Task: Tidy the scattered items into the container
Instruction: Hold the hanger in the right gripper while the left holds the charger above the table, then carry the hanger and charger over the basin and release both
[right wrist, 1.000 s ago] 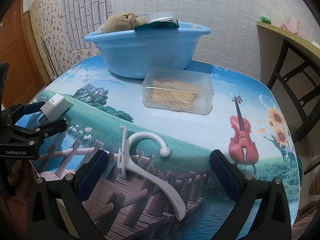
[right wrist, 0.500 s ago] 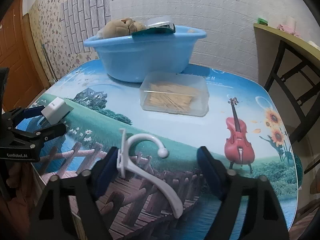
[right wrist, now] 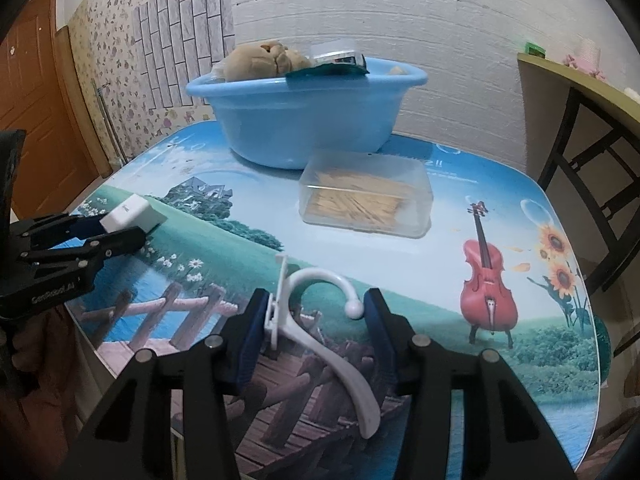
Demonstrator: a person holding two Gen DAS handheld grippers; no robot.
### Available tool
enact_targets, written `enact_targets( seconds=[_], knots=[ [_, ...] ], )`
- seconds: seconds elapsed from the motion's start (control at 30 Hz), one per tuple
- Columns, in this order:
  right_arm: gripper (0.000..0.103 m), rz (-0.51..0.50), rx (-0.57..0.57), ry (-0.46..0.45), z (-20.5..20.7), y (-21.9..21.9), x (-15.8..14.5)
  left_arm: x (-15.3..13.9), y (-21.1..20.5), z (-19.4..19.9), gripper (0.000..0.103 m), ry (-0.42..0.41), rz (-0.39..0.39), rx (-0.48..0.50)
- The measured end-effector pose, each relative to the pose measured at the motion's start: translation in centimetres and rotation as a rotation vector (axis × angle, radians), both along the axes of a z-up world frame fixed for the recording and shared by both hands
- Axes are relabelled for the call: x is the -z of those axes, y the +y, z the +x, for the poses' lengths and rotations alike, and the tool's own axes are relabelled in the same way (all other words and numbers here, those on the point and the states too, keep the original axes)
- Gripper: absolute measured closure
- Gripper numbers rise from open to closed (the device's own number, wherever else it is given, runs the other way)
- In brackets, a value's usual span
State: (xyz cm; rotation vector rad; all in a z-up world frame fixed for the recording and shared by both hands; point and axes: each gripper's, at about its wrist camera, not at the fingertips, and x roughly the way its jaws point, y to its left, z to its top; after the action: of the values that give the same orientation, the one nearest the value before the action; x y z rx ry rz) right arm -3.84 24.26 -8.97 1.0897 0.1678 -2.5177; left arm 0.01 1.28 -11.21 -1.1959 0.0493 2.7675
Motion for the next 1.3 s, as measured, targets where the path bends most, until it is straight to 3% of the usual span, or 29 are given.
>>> enact_targets(
  seconds=[0.27, 0.63, 0.9, 1.13, 1.3],
  knots=[
    [0.055, -0.060, 0.015, 0.016, 0.3, 0.6, -1.6, -0.7, -0.5, -0.1, 0.065, -0.011, 0.032, -0.006],
    [0.055, -0.146, 0.025, 0.089, 0.1, 1.4, -5.6, -5.1, -1.6, 0.2, 0.065, 0.064, 0.100, -0.028],
    [0.055, -0.140, 0.014, 0.161, -1.1, 0.9, -8.6, -8.3, -1.3, -0.7, 0.065, 0.132, 0.135, -0.015],
    [0.055, -0.075, 0.005, 0.166, -3.4, 0.0, -8.3, -10.2, -0.8, -2.7, 0.065, 0.176, 0.136, 0.004],
    [0.055, -0.090, 0.010, 0.171, -4.8, 0.1, -8.4, -10.7, -0.2, -4.4, 0.065, 0.183, 0.129, 0.014]
  ],
)
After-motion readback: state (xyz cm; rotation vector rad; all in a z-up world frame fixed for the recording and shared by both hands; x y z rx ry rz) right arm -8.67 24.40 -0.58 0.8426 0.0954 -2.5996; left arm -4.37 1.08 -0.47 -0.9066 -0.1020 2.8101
